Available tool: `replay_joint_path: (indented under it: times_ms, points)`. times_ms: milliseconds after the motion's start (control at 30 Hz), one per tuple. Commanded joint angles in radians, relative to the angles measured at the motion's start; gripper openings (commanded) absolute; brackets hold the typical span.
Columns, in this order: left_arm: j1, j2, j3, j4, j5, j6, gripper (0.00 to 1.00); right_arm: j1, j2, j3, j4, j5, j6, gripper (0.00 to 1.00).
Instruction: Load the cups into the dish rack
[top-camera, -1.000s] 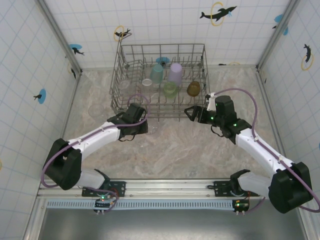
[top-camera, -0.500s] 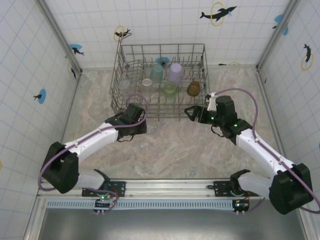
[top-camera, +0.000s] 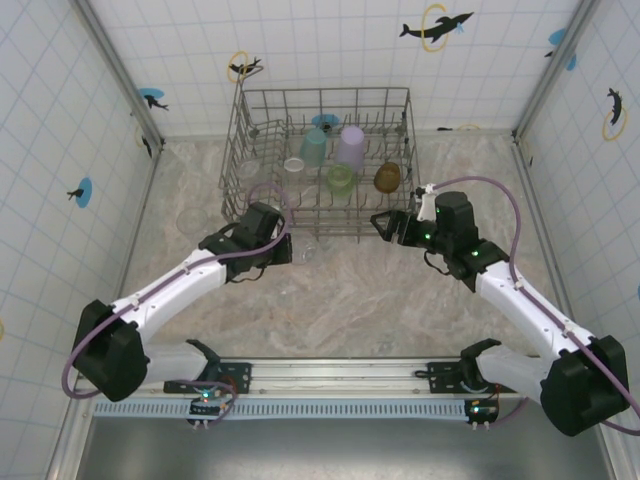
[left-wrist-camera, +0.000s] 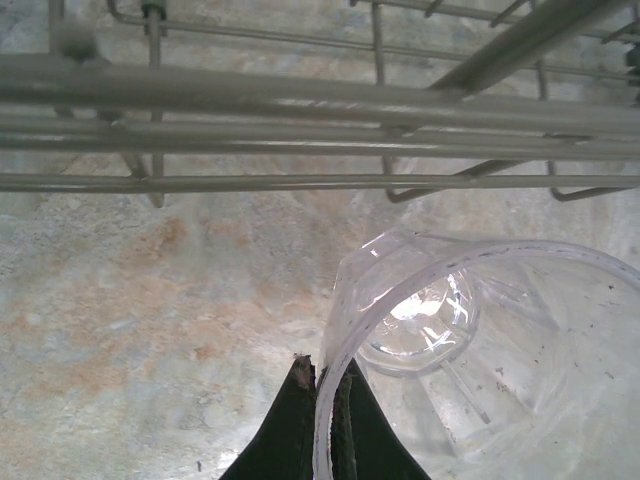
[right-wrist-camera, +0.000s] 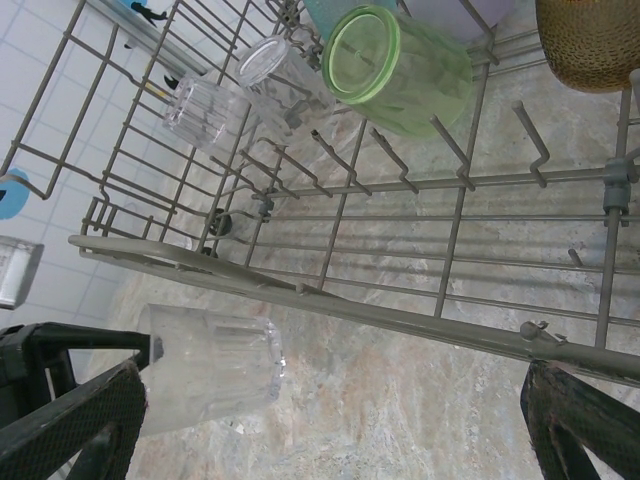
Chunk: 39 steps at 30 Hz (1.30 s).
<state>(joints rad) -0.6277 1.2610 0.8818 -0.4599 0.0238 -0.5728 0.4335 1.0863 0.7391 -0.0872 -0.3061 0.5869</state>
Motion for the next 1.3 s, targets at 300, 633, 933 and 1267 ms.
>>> replay_joint_path:
  times_ms: [300, 633, 933, 1267]
  points:
    - [-0.008, -0.068, 0.12, 0.017, 0.135, 0.023, 0.0, 0.0, -0.011, 0.001, -0.02, 0.027, 0.006, 1.0]
    - [-0.008, -0.048, 0.167, 0.109, 0.207, 0.022, 0.0, -0.001, -0.01, 0.009, -0.04, 0.027, 0.002, 1.0]
    - [-0.008, -0.038, 0.189, 0.212, 0.235, 0.021, 0.0, -0.009, -0.026, 0.012, -0.051, 0.011, 0.001, 1.0]
    - [-0.008, 0.045, 0.281, 0.306, 0.248, 0.025, 0.0, -0.064, -0.007, 0.064, -0.011, -0.121, 0.051, 1.0]
